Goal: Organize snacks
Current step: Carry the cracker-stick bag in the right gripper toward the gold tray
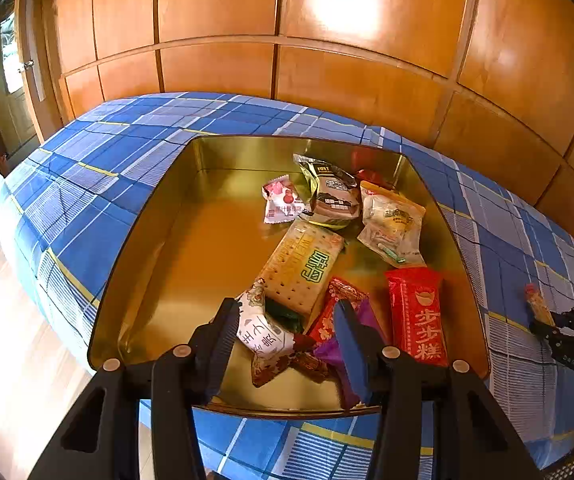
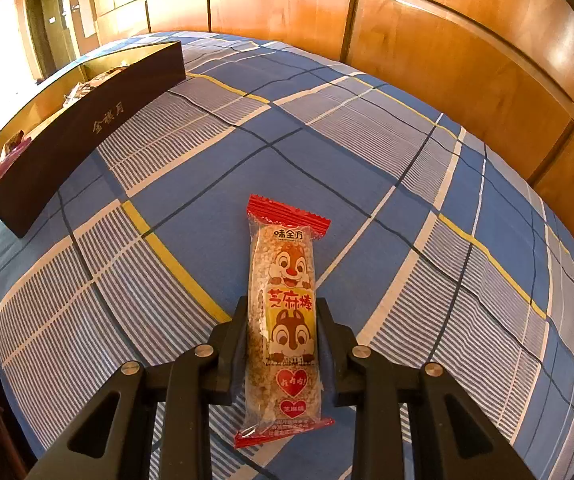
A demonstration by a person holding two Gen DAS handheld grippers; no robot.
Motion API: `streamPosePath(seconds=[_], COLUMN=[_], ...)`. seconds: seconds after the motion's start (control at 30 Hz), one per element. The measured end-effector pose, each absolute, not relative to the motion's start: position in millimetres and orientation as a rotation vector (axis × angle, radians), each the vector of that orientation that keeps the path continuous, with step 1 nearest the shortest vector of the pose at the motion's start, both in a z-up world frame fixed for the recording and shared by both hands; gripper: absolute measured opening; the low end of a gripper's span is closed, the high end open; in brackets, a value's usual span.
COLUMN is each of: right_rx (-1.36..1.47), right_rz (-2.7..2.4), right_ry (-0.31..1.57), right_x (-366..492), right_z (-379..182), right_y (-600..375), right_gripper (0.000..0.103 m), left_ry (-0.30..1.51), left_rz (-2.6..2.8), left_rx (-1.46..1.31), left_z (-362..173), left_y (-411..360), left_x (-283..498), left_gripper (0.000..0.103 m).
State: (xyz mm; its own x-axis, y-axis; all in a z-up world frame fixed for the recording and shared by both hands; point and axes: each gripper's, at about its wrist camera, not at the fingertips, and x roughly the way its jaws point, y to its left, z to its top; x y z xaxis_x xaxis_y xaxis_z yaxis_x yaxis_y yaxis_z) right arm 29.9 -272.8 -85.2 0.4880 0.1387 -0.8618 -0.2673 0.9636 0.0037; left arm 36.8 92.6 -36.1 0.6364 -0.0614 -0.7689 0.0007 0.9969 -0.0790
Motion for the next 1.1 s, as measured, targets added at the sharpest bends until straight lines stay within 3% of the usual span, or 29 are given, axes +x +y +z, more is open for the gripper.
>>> streamPosePath(seconds=[0.83,1.1], right_rx=[-0.017,0.170], right_rz=[0.057,0.149], right_ry=[1.070,1.037], right_x=[27,34], right_z=[-86,-51], right_y=[-269,-241], right_gripper=[0.029,0.029], left_ry=[0.849,0.820], left_rz=[0.000,0.061], left_rx=[-0.091,-0.130], left_z=[-35,-29], left_y=[104,130], left_x=[30,30], left_gripper=[0.055,0.056])
